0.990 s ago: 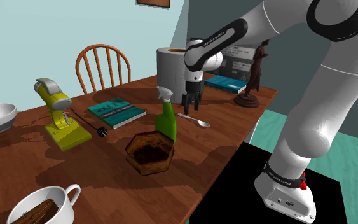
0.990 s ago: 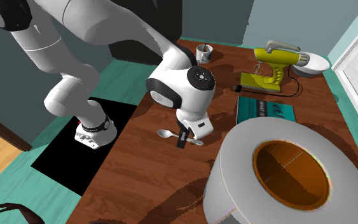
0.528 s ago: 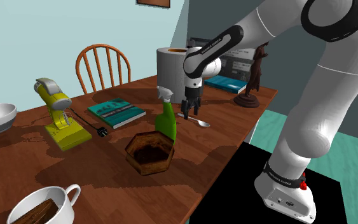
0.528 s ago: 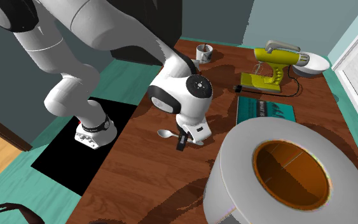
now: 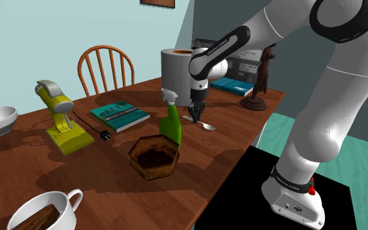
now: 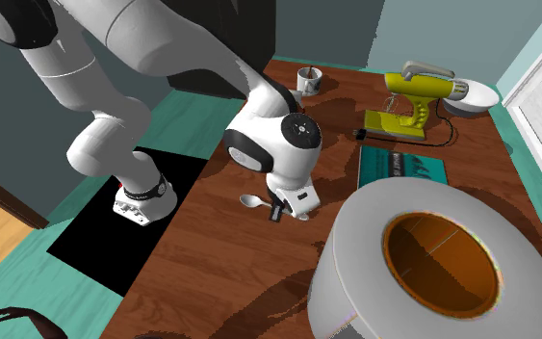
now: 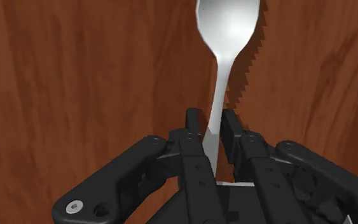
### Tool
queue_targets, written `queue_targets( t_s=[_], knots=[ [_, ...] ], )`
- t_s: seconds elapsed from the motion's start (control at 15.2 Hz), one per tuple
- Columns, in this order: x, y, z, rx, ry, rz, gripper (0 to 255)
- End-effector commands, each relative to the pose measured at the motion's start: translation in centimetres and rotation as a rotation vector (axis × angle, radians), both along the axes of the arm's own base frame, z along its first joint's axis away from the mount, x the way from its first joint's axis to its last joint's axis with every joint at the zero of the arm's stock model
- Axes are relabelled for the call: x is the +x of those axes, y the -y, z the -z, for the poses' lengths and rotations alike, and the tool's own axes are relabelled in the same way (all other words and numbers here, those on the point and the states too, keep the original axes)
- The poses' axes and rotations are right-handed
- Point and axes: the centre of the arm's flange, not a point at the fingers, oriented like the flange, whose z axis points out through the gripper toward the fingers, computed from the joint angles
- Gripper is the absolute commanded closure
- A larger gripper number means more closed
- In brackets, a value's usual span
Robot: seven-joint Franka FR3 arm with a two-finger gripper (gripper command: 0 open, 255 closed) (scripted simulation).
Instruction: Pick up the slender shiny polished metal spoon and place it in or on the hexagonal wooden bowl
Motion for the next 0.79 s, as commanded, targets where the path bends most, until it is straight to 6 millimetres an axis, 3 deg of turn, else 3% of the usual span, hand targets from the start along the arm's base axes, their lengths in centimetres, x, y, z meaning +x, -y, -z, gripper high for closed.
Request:
queue_targets(
  t_s=[0.0, 0.4, 0.73],
  knots=[
    [0.0, -0.2, 0.2, 0.002, -0.004, -0.003, 255],
    [0.0, -0.2, 0.2, 0.002, -0.004, -0.003, 255],
    [0.0, -0.2, -2.5, 0.002, -0.004, -0.003, 255]
  ],
)
